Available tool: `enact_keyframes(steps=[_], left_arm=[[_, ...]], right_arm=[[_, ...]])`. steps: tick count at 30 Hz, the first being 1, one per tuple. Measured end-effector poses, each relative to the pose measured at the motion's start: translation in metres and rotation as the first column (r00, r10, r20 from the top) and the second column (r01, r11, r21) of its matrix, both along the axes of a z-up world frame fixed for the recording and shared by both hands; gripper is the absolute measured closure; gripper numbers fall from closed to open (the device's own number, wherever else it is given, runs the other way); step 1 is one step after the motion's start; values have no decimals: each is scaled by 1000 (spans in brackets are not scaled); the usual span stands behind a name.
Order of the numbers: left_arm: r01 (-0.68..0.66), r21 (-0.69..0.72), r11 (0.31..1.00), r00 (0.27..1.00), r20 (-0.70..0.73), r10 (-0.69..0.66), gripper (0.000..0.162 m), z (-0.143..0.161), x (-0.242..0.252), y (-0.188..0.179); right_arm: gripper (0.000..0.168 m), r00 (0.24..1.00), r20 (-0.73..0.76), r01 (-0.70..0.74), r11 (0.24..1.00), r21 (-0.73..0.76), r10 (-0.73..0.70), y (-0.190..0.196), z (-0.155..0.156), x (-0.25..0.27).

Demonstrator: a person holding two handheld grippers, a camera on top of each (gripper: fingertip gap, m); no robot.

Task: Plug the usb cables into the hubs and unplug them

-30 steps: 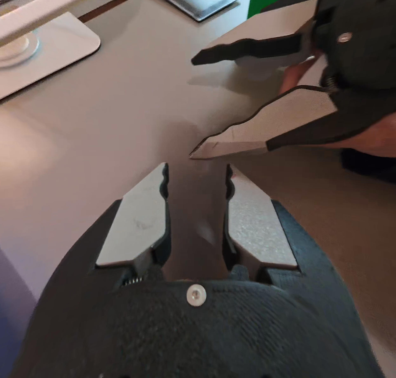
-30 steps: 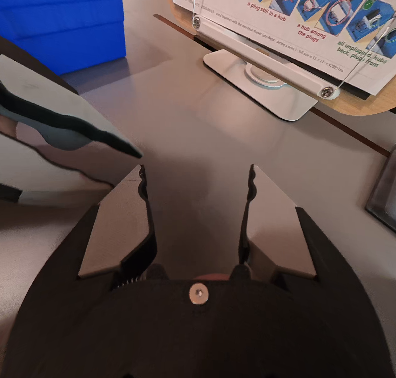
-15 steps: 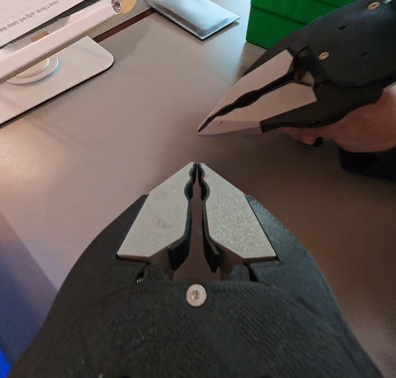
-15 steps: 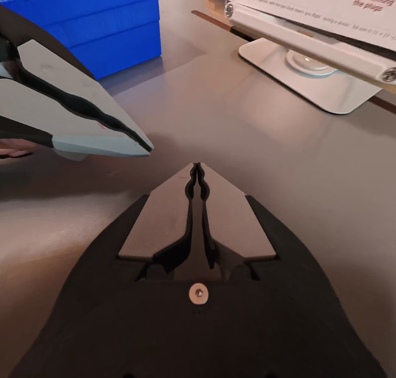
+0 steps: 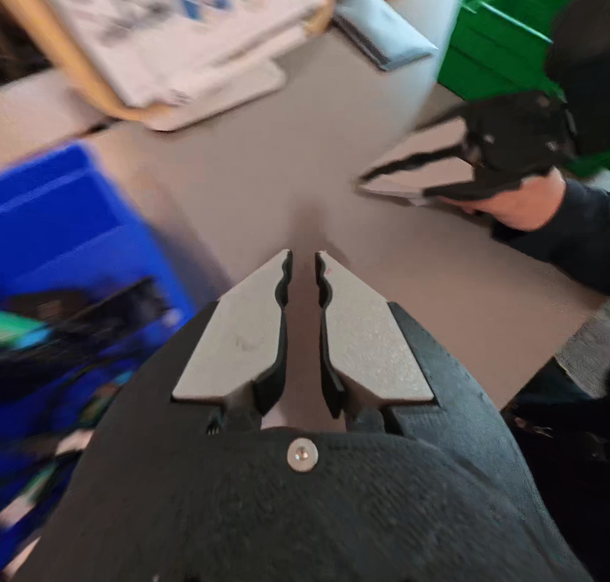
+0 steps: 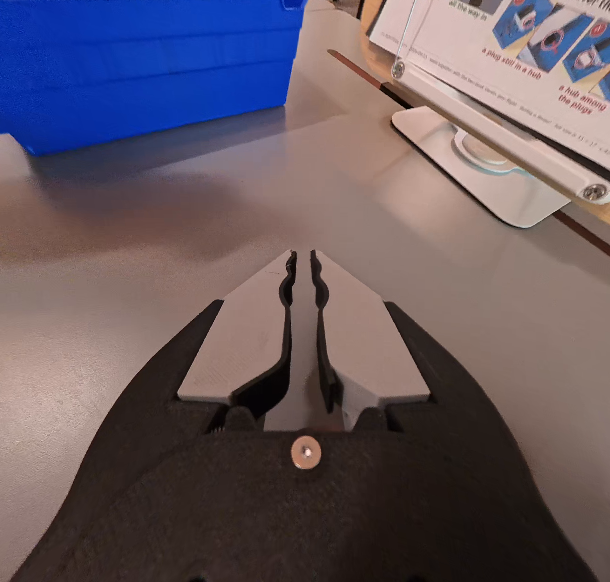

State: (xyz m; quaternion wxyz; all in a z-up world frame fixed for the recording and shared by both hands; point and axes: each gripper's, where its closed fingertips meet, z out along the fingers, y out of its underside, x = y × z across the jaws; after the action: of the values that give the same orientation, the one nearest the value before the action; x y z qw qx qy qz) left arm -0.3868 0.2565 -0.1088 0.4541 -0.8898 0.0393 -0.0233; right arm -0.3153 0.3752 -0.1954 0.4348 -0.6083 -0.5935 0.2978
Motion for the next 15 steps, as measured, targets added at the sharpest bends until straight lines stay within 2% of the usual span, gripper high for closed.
enact_keyframes(steps=[1, 3, 4, 6, 8, 10, 13, 15], left_arm=[[-68, -3, 998, 997, -24, 68, 141, 24, -28, -9], [-219, -18, 975, 967, -135, 215, 125, 66, -97, -15], [-314, -21, 949, 929, -215, 302, 124, 80, -139, -13], [-454, -60, 889, 850, -326, 413, 111, 89, -215, -2], [-482, -169, 860, 859, -283, 426, 109, 65, -259, 22], [-512, -279, 813, 854, -269, 445, 109, 28, -295, 40], [-578, -433, 691, 814, -362, 454, 106, -26, -338, 39], [-589, -490, 643, 808, -388, 444, 108, -47, -350, 36]], right_arm=[[162, 1000, -5, -5, 1000, 13, 5, -2, 3, 0], [162, 1000, -9, -12, 999, 39, 12, -6, 6, 0], [162, 1000, -11, -13, 999, 51, 13, -7, 8, 0], [162, 1000, -14, -13, 998, 67, 14, -8, 10, 0], [162, 1000, -14, -14, 998, 67, 15, -8, 10, 1], [161, 1000, -15, -9, 998, 66, 10, -6, 10, 1], [161, 1000, -15, 8, 998, 58, -7, 1, 10, 3], [160, 1000, -20, 17, 999, 37, -16, 5, 11, 4]])
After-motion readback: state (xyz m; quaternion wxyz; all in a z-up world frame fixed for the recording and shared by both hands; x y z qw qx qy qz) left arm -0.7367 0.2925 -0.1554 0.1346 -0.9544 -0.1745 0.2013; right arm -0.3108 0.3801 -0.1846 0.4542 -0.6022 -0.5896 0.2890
